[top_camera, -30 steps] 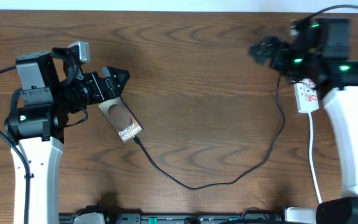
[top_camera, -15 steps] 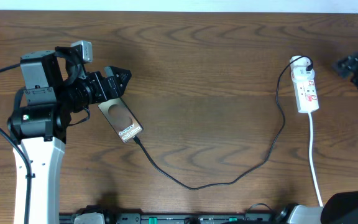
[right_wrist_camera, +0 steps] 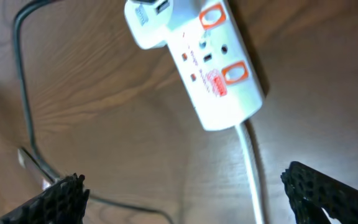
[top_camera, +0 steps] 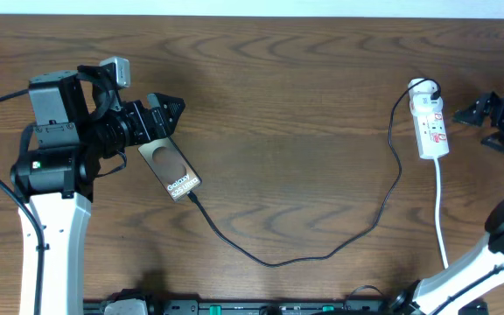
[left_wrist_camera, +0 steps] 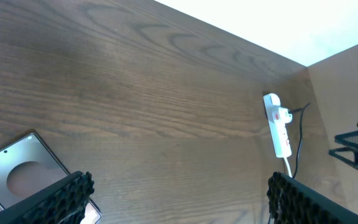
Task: Plug charger to phone and switch on socket
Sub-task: 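Move the right gripper over to the white power strip's switch, then press the orange switch beside the plugged socket with the right gripper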
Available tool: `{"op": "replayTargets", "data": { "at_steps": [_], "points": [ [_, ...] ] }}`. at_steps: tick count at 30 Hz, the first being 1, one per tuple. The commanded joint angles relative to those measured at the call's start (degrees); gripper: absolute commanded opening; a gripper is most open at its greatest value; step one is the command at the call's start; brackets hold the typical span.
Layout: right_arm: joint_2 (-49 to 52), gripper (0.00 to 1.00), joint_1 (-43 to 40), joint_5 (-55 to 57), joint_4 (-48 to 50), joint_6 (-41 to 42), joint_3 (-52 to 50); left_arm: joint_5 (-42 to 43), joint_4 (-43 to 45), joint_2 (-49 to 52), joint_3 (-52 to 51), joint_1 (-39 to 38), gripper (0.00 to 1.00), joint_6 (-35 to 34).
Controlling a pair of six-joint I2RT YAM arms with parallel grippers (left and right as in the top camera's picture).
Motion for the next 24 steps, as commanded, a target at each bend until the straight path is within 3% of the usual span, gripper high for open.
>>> {"op": "replayTargets", "data": {
  "at_steps": [1,8,14,24],
  "points": [
    [0.87,0.99,0.0,-1.14,0.39,-1.6,2.05,-0.52,-0.24,-0.09,-0.11,-0.17,0.92,1.4],
    [1.16,0.99,0.2,1.27,1.01,10.23,2.03,-0.52,-0.39,-0.09,-0.11,-0.17,0.92,1.42],
    [1.42,0.99,3.72,1.38,5.38,1.62,2.05,-0.57,-0.35,-0.07,-0.11,-0.17,0.92,1.42],
    [8.24,0.99,8.22,2.89,8.44,0.28,7.63,-0.83,-0.31,-0.04,-0.11,-0.17,0.92,1.42]
  ]
}}
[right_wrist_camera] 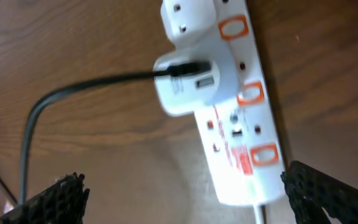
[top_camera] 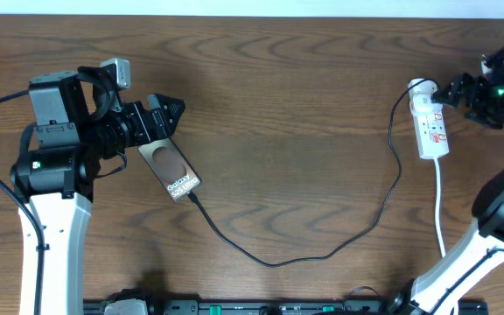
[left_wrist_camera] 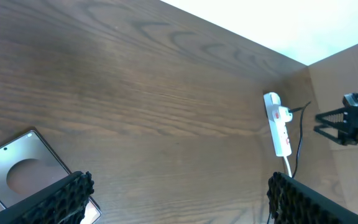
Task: Plug charger to phone and switch on socket
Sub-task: 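Press the orange switch beside the plugged socket with the right gripper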
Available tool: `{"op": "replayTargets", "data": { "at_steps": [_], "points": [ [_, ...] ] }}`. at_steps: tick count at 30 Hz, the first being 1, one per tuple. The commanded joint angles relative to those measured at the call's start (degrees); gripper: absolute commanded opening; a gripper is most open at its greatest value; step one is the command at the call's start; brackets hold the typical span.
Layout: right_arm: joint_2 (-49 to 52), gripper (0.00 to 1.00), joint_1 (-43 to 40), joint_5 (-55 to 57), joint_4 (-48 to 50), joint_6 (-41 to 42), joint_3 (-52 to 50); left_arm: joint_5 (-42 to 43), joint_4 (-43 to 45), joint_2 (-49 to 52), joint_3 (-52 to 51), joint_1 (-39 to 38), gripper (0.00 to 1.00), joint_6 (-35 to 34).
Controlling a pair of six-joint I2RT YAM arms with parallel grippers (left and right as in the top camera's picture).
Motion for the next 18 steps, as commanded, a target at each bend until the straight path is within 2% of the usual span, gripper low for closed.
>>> {"op": "replayTargets", "data": {
  "at_steps": [1,9,18],
  "points": [
    [4.33,0.99,0.33,0.28,-1.01,-2.01,4.74,-1.46,0.02,-0.04,-0.11,-0.17,0.92,1.4],
    [13.64,0.99,0.55,0.24,-7.1,-7.08,14.88,-2.19,0.04,-0.04,-0.11,-0.17,0.92,1.4],
    [16.7,0.99,3.1,-0.81,-7.96,-14.8,15.72,-2.21,0.04,-0.02,-0.11,-0.17,0.92,1.4]
  ]
}}
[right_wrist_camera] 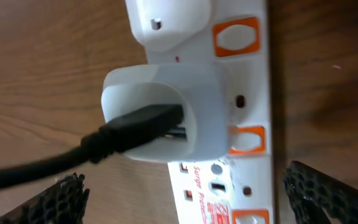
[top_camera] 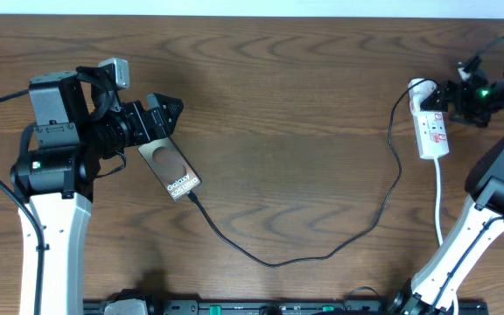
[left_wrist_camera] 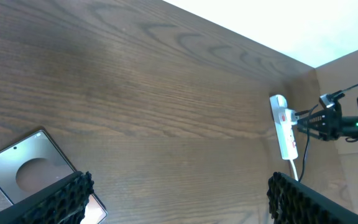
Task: Plug charger to phone and switch on socket
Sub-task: 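Press the orange switch beside the plugged socket with the right gripper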
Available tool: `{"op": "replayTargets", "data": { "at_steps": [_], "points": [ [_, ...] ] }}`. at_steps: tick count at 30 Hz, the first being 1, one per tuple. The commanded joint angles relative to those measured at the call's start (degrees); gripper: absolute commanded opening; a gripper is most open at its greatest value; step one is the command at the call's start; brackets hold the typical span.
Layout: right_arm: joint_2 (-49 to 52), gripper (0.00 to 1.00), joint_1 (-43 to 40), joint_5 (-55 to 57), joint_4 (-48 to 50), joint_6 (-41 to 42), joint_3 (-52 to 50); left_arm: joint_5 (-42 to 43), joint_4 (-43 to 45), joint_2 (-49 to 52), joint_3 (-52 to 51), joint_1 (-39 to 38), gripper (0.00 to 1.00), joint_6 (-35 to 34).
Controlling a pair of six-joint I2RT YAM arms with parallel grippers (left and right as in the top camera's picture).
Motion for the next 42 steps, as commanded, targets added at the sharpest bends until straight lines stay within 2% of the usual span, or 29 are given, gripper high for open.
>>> {"op": "replayTargets", "data": {
  "at_steps": [1,28,42],
  "points": [
    [0.28,0.99,2.16,-0.87,0.55,-3.63,1.31,-0.7,0.04,-0.02,-0.11,-0.17,0.92,1.36],
    [2.19,0.99,3.91,-0.28,1.62,6.54,1.25,-0.7,-0.87,-0.02,-0.13,-0.17,0.92,1.38],
    [2.19,0.99,4.46,-0.46,1.33,8.02,1.2,-0.7,-1.11,-0.02,-0.13,-0.17,0.92,1.4]
  ]
}}
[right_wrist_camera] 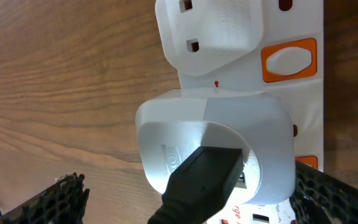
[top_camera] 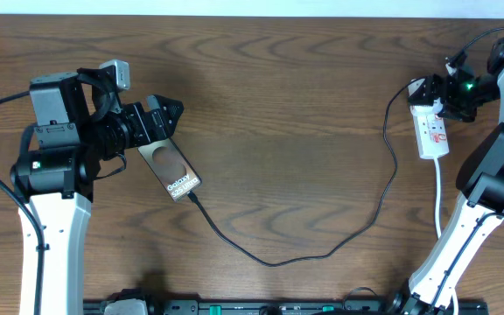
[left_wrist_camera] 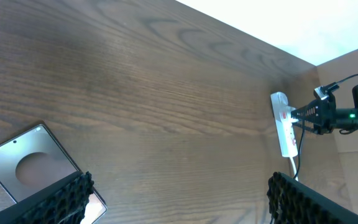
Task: Plug charger to phone and switch on socket
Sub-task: 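Press the orange switch beside the plugged socket with the right gripper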
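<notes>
The phone [top_camera: 171, 168] lies face-down at the left, and the black cable [top_camera: 322, 254] meets its near end. That cable runs right to the white charger [right_wrist_camera: 229, 149], which sits in the white power strip [top_camera: 431, 127]. An orange switch [right_wrist_camera: 288, 62] shows beside the neighbouring socket. My right gripper [top_camera: 433, 94] is open at the strip's far end, its fingers [right_wrist_camera: 64, 199] wide on either side of the charger and gripping nothing. Above the phone's far end my left gripper [top_camera: 160, 118] stands open and empty; the phone [left_wrist_camera: 30, 165] shows at its left finger.
The strip's white lead [top_camera: 440, 219] runs toward the table's near edge. The cable loops across the near middle of the wooden table [top_camera: 278, 105]. A pale wall edge [top_camera: 252, 7] borders the far side.
My right gripper has come closer to the strip's far end, so the charger and its black plug now fill the right wrist view. The left arm has hardly moved.
My right gripper was first open off to the right of the strip's near half. Then it stood by the strip's far end, then closer in with the charger large in view. Now it brackets the charger. The left gripper stayed open over the phone throughout.
</notes>
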Available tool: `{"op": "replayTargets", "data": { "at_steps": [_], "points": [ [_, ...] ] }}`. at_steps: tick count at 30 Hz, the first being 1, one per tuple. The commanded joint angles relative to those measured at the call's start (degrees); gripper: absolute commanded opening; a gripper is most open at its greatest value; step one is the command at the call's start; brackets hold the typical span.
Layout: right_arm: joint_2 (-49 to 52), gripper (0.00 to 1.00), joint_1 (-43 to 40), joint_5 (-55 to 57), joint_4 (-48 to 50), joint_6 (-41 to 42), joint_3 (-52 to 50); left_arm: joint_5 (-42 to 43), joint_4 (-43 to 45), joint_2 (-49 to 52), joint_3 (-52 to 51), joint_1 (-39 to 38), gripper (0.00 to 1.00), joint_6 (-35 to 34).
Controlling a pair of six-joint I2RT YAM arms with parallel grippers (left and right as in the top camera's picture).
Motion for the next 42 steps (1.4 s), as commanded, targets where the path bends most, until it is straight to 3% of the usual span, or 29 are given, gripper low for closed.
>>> {"op": "replayTargets", "data": {
  "at_steps": [1,18,34,42],
  "points": [
    [1.53,0.99,1.07,-1.01,-0.35,1.2,0.72,-0.7,-0.09,-0.02,-0.13,-0.17,0.92,1.4],
    [1.64,0.99,3.17,-3.58,0.11,3.13,0.13,-0.72,-0.2,-0.02,-0.13,-0.17,0.92,1.42],
    [1.62,0.99,3.06,-5.27,3.87,4.83,-6.78,-0.7,-0.22,-0.02,-0.13,-0.17,0.92,1.42],
    [1.18,0.99,-0.24,2.08,4.07,12.37,-5.95,-0.7,-0.22,-0.04,-0.13,-0.17,0.92,1.4]
  ]
}}
